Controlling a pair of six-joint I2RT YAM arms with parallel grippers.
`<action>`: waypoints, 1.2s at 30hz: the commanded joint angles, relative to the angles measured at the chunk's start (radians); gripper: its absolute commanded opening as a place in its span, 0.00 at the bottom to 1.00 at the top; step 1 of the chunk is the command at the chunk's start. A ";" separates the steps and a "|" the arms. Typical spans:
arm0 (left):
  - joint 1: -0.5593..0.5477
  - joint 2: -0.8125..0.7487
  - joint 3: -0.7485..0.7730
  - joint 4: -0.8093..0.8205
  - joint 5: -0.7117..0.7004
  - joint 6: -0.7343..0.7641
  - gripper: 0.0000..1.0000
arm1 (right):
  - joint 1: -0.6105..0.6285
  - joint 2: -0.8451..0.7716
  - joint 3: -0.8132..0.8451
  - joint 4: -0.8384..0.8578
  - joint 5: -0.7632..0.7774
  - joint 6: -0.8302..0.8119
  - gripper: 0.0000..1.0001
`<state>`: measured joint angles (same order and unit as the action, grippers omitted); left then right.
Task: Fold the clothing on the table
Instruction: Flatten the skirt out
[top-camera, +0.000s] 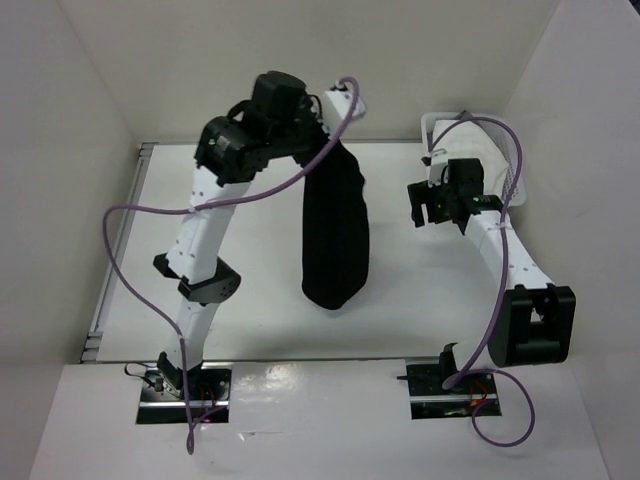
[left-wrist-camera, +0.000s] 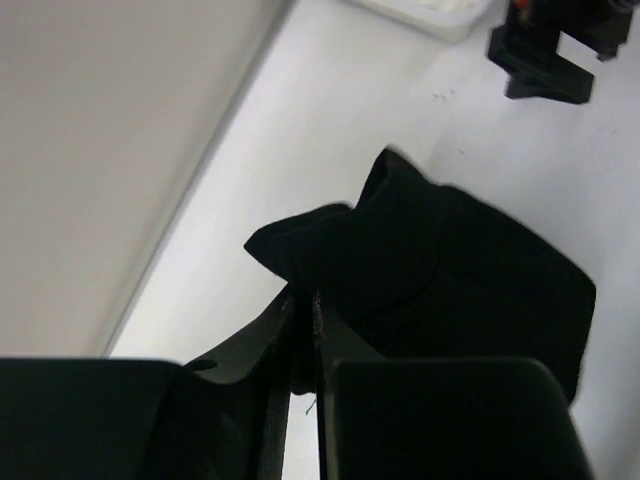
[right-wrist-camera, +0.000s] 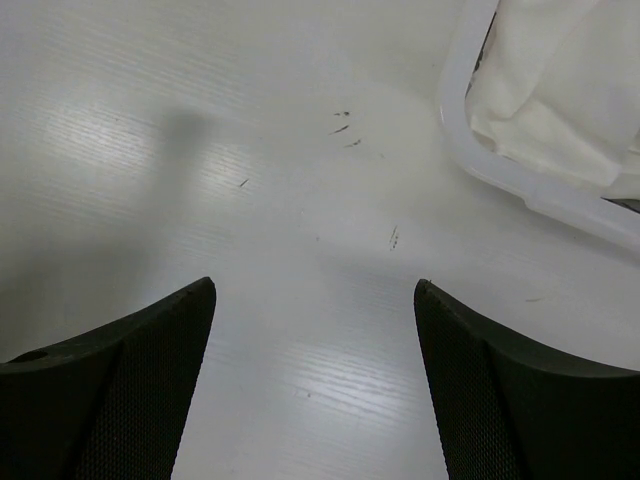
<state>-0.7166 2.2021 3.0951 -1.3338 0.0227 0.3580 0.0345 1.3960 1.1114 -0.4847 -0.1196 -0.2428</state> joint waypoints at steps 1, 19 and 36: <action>0.058 -0.114 -0.013 0.033 -0.050 -0.039 0.17 | -0.007 -0.020 -0.005 0.034 -0.031 0.013 0.84; -0.049 -0.045 -0.136 0.033 -0.207 0.099 0.17 | -0.042 0.172 0.156 -0.025 -0.454 -0.029 0.84; -0.127 -0.219 -0.554 0.033 -0.159 0.099 0.17 | -0.157 0.162 0.074 0.022 -0.653 -0.067 0.84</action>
<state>-0.8467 2.0163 2.6167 -1.3163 -0.1745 0.4686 -0.1249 1.5604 1.1873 -0.4908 -0.6868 -0.2863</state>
